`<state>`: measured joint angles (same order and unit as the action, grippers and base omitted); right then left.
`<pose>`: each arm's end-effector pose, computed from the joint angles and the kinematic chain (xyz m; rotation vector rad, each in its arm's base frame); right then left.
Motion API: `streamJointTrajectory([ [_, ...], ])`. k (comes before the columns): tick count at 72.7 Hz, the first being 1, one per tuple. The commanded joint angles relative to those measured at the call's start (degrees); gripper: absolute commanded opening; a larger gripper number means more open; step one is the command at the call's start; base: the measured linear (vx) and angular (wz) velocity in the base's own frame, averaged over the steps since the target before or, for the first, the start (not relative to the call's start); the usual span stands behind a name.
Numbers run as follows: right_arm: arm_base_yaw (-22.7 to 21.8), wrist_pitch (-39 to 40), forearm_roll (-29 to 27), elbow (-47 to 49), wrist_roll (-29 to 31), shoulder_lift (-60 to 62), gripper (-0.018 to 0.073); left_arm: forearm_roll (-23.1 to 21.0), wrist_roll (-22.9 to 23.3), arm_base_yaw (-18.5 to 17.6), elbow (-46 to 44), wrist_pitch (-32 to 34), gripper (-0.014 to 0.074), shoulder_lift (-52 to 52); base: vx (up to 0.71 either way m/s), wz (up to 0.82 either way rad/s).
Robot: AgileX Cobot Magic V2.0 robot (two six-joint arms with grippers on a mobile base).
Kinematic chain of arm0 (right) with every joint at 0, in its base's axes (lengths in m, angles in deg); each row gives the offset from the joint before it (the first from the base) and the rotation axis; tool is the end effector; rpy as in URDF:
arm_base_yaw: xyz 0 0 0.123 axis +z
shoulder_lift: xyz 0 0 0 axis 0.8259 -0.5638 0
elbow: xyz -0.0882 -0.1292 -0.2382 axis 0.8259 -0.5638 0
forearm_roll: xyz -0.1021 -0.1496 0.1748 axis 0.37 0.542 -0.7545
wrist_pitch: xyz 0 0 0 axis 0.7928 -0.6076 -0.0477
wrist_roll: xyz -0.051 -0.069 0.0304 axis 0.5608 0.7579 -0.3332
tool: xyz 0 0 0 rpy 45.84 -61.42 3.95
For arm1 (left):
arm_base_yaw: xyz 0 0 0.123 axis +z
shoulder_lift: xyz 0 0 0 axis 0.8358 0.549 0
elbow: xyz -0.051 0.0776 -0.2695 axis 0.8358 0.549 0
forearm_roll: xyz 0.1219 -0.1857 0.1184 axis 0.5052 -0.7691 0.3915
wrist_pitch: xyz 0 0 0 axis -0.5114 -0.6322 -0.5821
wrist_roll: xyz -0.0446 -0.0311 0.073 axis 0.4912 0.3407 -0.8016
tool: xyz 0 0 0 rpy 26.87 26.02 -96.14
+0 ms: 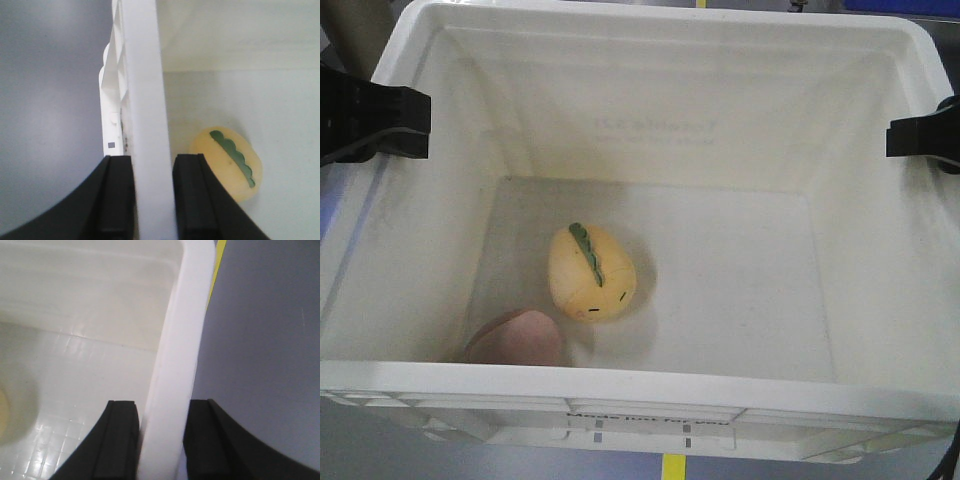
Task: Place moving items into box and shelve
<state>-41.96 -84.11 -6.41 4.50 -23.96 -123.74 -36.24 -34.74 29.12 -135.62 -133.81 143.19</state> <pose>0.1903 0.0494 0.3962 -0.1564 2.3211 0.2180 0.1881 -0.0936 0.4155 0.0480 2.4291 -0.3629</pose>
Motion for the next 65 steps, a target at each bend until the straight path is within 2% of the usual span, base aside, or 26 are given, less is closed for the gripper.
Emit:
streamJointTrajectory([
  [1, -0.55, 6.80, 3.77, 2.37, 0.63, 1.36, -0.0006, 2.75, -0.12, 0.17, -2.27, 6.23, -0.0006, -2.05, 0.30, 0.01],
  [65, -0.55, 6.80, 3.77, 2.37, 0.63, 1.36, -0.0006, 2.75, -0.12, 0.17, -2.27, 6.23, -0.0006, -2.05, 0.40, 0.01],
])
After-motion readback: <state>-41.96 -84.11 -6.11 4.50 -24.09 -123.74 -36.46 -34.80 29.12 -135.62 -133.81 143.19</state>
